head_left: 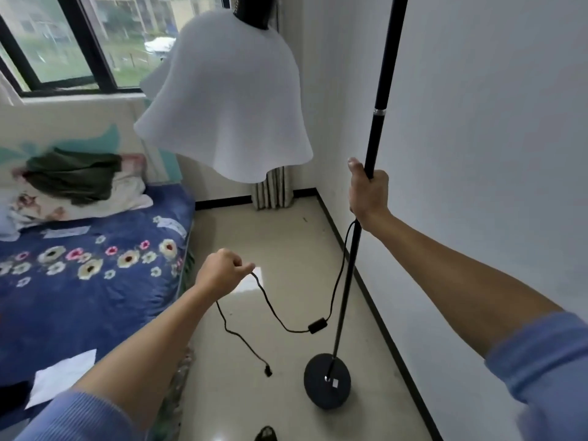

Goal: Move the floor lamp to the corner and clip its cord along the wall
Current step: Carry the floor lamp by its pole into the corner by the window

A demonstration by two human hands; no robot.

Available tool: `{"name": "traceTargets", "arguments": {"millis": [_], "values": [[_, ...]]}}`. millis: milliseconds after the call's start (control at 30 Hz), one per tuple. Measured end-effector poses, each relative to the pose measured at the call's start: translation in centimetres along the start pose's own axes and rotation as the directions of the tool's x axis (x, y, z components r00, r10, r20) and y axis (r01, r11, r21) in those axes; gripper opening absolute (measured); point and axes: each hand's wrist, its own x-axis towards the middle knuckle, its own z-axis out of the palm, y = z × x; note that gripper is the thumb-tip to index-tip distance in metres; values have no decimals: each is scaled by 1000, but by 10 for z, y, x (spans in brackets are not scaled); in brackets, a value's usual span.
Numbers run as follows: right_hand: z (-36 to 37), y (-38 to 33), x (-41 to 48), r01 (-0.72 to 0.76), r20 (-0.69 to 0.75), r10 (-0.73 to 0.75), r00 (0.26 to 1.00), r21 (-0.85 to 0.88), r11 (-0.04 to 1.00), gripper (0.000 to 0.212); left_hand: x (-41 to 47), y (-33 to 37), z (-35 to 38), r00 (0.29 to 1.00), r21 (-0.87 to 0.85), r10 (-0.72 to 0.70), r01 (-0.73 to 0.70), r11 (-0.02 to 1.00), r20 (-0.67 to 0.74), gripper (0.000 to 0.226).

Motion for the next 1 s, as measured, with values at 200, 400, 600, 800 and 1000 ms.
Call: {"name": "traceTargets", "arguments": {"millis": [200, 400, 600, 800, 1000], "values": [[78, 29, 126, -17, -39, 16, 999, -38, 999, 59, 147, -23, -17, 995, 27, 31, -33, 999, 91, 47], [119, 48, 251, -35, -117, 27, 993, -72, 997, 58, 293, -25, -22, 993, 41, 47, -51, 998, 104, 51], [161, 98, 387, -53, -115, 47, 992, -55, 997, 58, 451, -16, -3, 994, 48, 41, -46, 998, 98, 56], [206, 138, 526, -80, -73, 78, 994, -35, 996, 60, 598, -8, 10, 996, 42, -7, 4, 999, 86, 53], [242, 160, 642, -66, -58, 65, 996, -15, 998, 60, 717, -1, 11, 993, -47, -71, 75, 996, 90, 49]]}}
